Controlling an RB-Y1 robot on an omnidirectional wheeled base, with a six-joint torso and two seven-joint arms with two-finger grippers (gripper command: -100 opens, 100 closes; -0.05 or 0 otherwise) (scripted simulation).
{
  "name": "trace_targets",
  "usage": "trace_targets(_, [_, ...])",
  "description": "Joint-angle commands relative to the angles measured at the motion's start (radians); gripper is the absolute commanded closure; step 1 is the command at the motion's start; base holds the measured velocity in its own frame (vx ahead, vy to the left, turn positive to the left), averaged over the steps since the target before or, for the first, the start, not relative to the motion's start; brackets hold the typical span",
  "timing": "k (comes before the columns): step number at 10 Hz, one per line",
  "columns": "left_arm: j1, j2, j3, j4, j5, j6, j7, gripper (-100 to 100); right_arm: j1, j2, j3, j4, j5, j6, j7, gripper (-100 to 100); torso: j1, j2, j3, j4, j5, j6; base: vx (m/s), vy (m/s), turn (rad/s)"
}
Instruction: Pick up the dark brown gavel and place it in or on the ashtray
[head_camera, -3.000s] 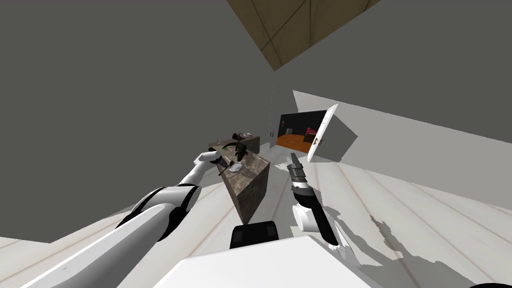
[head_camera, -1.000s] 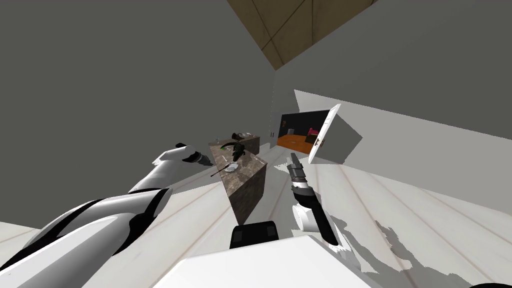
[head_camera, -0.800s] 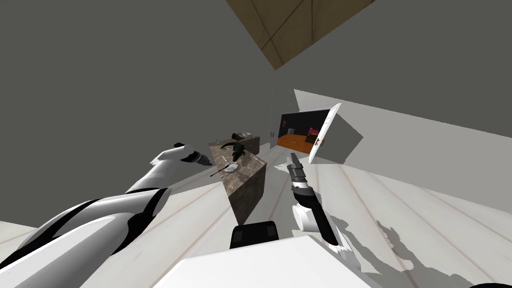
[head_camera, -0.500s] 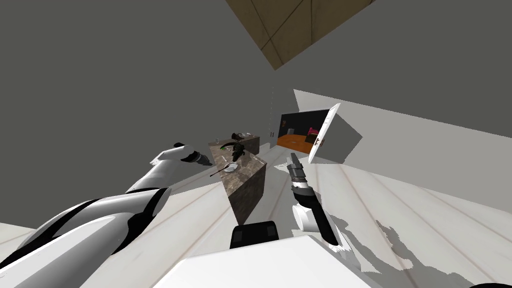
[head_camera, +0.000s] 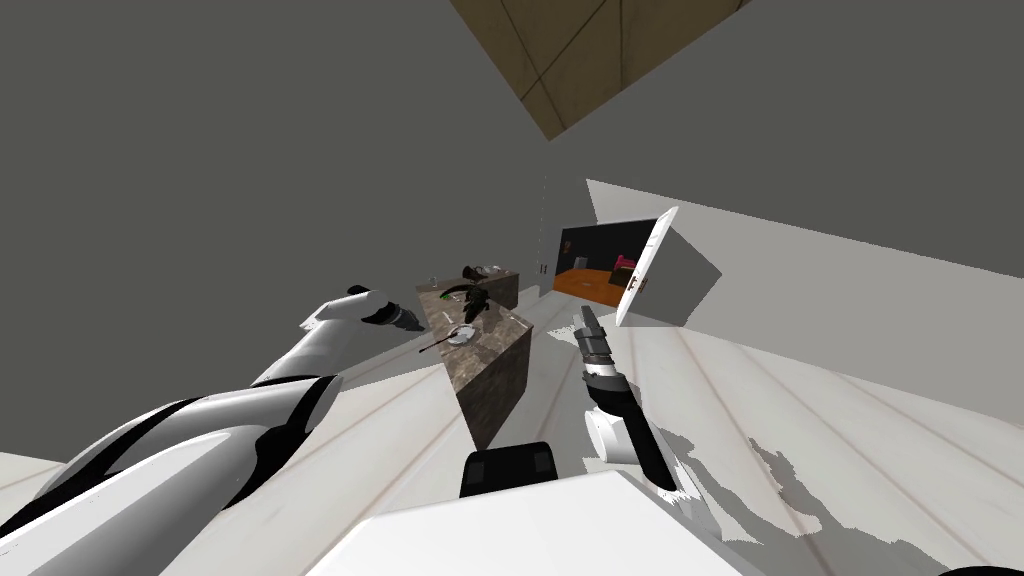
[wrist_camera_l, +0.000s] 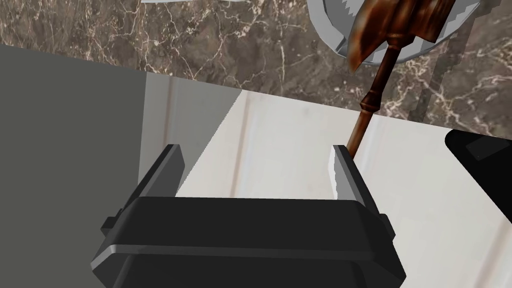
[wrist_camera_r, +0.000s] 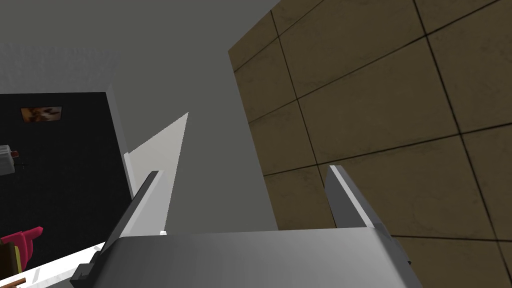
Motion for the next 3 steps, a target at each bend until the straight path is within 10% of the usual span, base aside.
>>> trace_targets(1, [0.000,0.000,0.000,0.000,0.000,0.000,0.000,0,0.000,0.000,0.000,0.000,0.000,0.000,0.000,0,0.000,0.000,0.000,0.000,0.000,0.000,0.000,0.000,0.000])
trace_targets(3, [0.000,0.000,0.000,0.000,0.000,0.000,0.000,0,0.000,0.000,0.000,0.000,0.000,0.000,0.000,0,0.000,0.000,0.000,0.000,0.000,0.000,0.000,0.000,0.000])
